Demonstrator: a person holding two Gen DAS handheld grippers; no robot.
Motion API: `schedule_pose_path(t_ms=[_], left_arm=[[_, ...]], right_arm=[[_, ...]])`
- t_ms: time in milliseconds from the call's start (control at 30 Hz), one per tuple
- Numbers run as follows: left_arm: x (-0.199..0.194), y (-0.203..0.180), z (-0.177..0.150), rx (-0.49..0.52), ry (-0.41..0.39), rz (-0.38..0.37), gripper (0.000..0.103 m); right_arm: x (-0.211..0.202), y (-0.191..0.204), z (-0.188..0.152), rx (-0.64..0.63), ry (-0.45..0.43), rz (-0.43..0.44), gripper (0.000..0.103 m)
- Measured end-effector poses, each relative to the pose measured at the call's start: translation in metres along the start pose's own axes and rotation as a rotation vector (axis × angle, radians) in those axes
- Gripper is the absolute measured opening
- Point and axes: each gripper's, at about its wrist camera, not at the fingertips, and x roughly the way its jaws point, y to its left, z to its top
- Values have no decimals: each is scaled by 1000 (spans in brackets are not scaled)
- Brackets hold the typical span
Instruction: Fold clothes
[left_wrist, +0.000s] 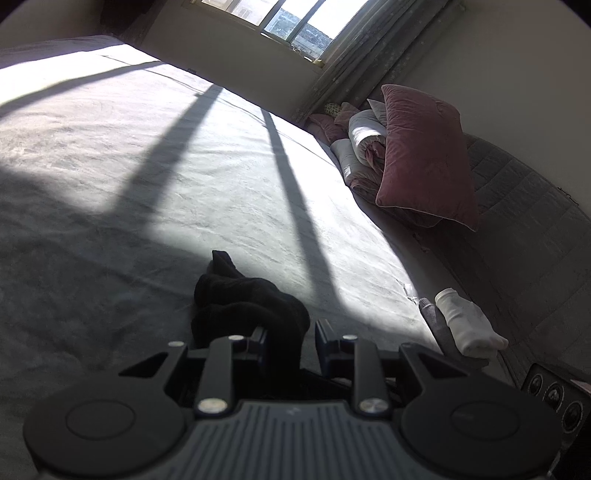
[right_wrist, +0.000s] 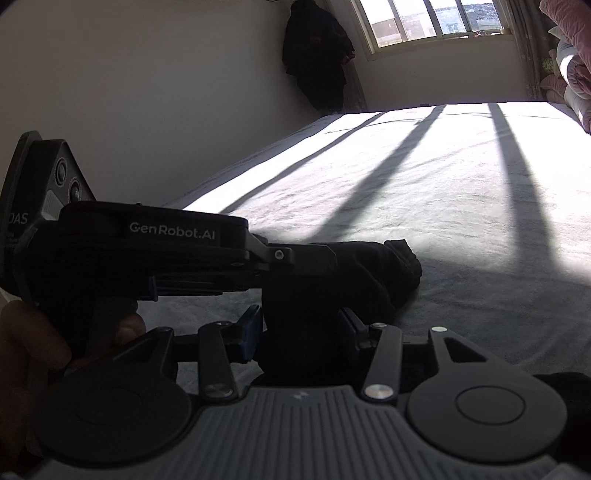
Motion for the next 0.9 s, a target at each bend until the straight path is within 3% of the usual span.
schedule_pose_path(t_ms=[33, 67, 100, 133, 233, 300, 333, 400, 600, 900], left_arm=[[-1, -1, 0, 2, 3, -13, 25], [-1, -2, 0, 8, 2, -15, 25], [-3, -2, 0, 15, 1, -12, 25], [-4, -2, 0, 23, -5, -5, 25], [-9, 5, 2, 12, -14, 18, 32], [-10, 12, 4, -2, -7, 50, 54], [-10, 15, 4, -4, 3, 74, 56], [-5, 23, 3, -12, 30, 114, 56], [16, 35, -5, -71, 129, 136, 56], [40, 23, -15, -125, 212, 79, 55]], right_arm=[[4, 1, -1, -2, 1, -13, 46], [8, 2, -2, -5, 0, -28, 30], [11, 1, -3, -3, -3, -51, 7], [13, -1, -2, 0, -8, -76, 6], [11, -12, 2, 31, -55, -134, 6], [5, -23, 7, 64, -86, -172, 6], [1, -29, 10, 81, -99, -191, 6], [-6, -41, 15, 115, -121, -226, 6], [-26, -67, 25, 192, -175, -283, 6], [-38, -76, 29, 242, -198, -306, 6]])
